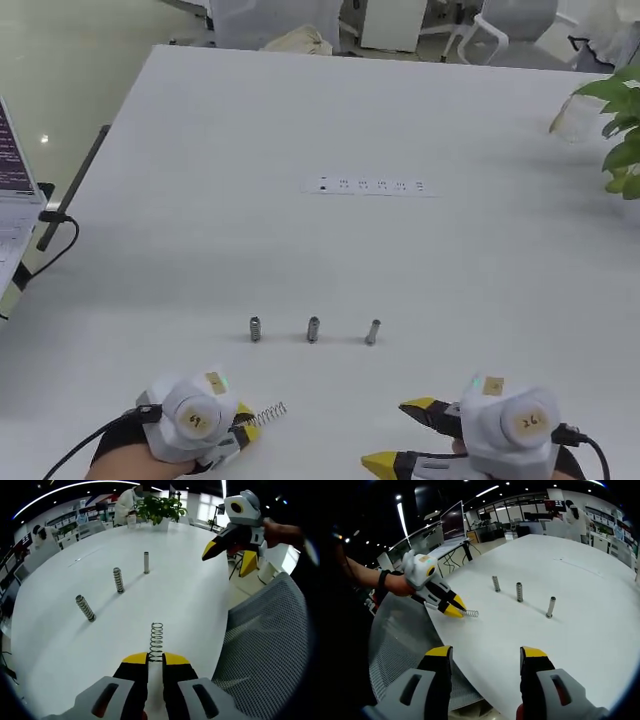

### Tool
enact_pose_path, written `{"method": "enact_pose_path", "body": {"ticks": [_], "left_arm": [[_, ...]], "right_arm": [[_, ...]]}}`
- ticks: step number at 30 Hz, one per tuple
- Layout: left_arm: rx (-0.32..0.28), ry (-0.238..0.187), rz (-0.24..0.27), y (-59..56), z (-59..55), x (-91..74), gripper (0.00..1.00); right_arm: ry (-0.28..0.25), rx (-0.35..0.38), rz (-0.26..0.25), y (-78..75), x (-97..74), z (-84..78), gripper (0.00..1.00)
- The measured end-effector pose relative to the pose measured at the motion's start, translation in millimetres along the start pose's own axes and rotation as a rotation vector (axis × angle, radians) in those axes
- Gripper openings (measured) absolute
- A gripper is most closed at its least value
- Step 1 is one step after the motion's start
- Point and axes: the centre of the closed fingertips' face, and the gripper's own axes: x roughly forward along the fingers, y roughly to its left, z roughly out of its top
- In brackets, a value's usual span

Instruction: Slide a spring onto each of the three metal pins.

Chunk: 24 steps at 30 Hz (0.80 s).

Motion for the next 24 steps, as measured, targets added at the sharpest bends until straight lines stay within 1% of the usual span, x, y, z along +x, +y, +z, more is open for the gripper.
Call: {"method": "enact_pose_path", "body": {"ticks": [5, 14, 19, 24], "left_arm": [[-0.003, -0.012, 0.005, 0.4, 1.4, -5.9, 0.02], [0.013, -0.04, 0.005, -2.5, 10.7, -16.1, 0.02], [0.017, -0.053, 0.002, -8.8, 14.7, -18.5, 0.02], [0.031, -0.07, -0.01, -18.3, 21.8, -20.7, 0.02]], "right_arm": [[0.001, -0.007, 0.013, 1.9, 4.3, 2.6, 0.52], [-0.002, -0.025, 0.042, 7.8, 13.5, 9.0, 0.49], [0.001, -0.037, 0.06, 11.4, 18.9, 11.3, 0.48], [0.002, -0.048, 0.079, 15.7, 22.1, 14.2, 0.47]]}}
